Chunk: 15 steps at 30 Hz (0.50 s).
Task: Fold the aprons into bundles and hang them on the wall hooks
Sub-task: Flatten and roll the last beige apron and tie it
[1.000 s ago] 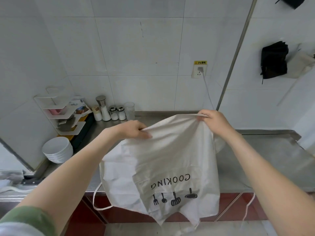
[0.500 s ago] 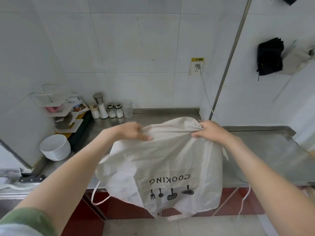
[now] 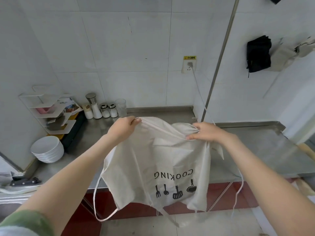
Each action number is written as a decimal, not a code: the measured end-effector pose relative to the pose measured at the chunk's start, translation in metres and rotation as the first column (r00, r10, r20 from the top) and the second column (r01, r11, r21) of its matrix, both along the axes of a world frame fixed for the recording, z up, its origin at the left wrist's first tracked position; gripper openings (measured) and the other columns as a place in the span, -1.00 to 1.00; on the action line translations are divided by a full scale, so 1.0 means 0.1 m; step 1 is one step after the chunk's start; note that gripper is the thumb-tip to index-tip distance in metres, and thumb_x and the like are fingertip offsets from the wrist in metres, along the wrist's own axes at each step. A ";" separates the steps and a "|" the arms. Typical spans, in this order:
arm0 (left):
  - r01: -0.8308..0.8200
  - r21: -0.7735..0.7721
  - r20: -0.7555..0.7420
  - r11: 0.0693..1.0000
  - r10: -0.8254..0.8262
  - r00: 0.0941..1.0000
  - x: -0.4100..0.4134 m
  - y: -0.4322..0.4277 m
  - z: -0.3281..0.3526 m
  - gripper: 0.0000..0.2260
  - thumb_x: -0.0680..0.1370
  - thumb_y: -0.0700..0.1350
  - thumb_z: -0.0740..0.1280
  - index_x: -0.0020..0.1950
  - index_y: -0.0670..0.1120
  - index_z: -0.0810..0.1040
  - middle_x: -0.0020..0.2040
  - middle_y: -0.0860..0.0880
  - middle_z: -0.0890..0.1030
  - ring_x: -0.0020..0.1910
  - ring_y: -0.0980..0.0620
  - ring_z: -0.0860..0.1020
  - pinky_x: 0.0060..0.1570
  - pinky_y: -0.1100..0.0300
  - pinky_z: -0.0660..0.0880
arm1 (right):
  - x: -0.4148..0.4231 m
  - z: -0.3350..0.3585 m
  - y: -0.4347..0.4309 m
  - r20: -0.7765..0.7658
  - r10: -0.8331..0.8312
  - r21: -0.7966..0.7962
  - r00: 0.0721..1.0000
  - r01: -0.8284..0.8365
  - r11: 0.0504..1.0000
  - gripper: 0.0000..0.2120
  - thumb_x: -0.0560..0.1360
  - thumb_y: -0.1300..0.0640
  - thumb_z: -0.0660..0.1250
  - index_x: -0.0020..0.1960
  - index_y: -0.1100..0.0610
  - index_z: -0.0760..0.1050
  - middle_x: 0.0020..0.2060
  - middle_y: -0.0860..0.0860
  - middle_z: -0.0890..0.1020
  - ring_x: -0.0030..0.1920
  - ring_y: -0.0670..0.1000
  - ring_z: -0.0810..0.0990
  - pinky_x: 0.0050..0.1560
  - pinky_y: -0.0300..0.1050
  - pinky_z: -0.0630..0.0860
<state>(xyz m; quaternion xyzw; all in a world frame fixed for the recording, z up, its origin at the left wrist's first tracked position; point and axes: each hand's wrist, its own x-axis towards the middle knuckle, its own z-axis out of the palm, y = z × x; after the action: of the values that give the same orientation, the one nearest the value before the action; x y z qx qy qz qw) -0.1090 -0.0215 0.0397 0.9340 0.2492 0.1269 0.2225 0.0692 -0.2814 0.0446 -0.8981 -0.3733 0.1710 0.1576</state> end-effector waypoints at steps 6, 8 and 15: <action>0.225 0.217 -0.523 0.950 -0.081 0.849 -0.04 0.10 0.12 -0.49 0.40 0.39 0.32 0.16 0.06 0.49 0.06 0.04 0.57 0.12 -0.04 0.52 -0.02 0.12 0.43 | 0.03 0.01 -0.10 -0.146 0.058 -0.090 0.988 -0.072 0.993 -0.67 0.35 -0.12 0.51 -0.09 0.02 0.43 -0.13 -0.10 0.57 -0.08 -0.05 0.53 -0.07 -0.13 0.41; 0.128 0.227 -0.442 0.966 -0.015 0.897 0.00 0.11 0.11 -0.64 0.52 0.25 0.28 0.00 -0.04 0.51 -0.03 -0.03 0.59 -0.03 -0.06 0.53 -0.17 0.15 0.37 | 0.03 -0.01 -0.10 -0.106 0.082 -0.139 0.991 -0.096 0.986 -0.58 0.35 -0.07 0.52 0.10 0.06 0.46 0.02 -0.08 0.58 0.06 -0.01 0.55 0.12 -0.10 0.46; 0.229 0.232 -0.255 0.945 -0.168 0.952 0.14 -0.24 0.33 -0.19 0.44 0.22 0.38 0.56 0.05 0.04 0.49 -0.03 0.28 0.45 -0.05 0.29 0.42 -0.03 0.14 | -0.10 0.24 0.21 0.145 0.090 0.112 0.985 -0.107 0.988 -0.90 0.47 0.12 0.34 -0.21 0.03 0.46 -0.27 -0.06 0.58 -0.11 0.05 0.57 -0.06 -0.02 0.48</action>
<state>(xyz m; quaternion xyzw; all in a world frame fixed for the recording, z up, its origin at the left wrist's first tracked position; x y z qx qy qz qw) -0.0948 -0.0451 0.0724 0.9838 0.1585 0.0251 0.0797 0.0592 -0.2599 0.0686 -0.8772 -0.4371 0.0929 0.1759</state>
